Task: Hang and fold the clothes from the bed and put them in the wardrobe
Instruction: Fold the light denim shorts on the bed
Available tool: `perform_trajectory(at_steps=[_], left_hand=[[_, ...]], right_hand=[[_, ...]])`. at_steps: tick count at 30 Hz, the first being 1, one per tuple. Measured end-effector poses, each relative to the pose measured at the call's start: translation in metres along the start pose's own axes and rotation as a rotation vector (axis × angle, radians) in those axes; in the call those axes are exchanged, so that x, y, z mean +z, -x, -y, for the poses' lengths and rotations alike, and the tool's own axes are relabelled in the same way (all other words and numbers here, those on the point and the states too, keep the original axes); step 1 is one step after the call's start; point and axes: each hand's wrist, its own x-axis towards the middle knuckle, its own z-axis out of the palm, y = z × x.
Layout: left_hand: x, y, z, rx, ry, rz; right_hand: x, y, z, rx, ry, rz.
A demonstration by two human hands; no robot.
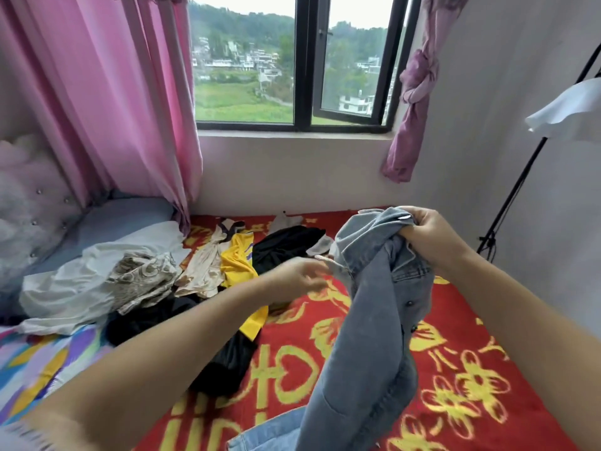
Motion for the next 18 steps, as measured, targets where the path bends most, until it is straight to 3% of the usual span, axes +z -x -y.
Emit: perform_trajectory(at_steps=[1,3,7,9,11,13,15,17,18], left_hand=[[0.016,0.000,0.000,-0.018,-0.087,0.069],[0.050,0.001,0.003,-0.048,-0.034,0.101],[0.078,-0.009,-0.002,0.004,0.127,-0.215],[0.079,-0.014,-0.005,0.024,0.046,-0.365],[0.082,-0.013,-0.002,0.026,-0.011,-0.405],[0.077,-0.008,0.000,0.006,0.042,-0.504],[0.065,-0.003,-0.009,0.034,0.113,-0.621],[0.058,0.000,-0.028,0.146,0.066,-0.603],[0.059,0.003,-0.040,0.227,0.007,-0.534]], right_hand=[[0.005,0.003,0.006,-0.034,-0.019,0.034],[0.012,0.007,0.018,-0.081,-0.032,0.066],[0.005,0.018,0.014,-0.042,-0.046,-0.022],[-0.001,0.029,-0.003,0.043,-0.107,-0.122],[-0.006,0.045,-0.024,0.123,-0.146,-0.228],[-0.015,0.059,-0.042,0.175,0.017,-0.240],[-0.025,0.072,-0.049,0.330,0.363,-0.103],[-0.020,0.085,-0.051,0.464,0.613,0.059],[-0.010,0.092,-0.049,0.413,0.621,0.103]])
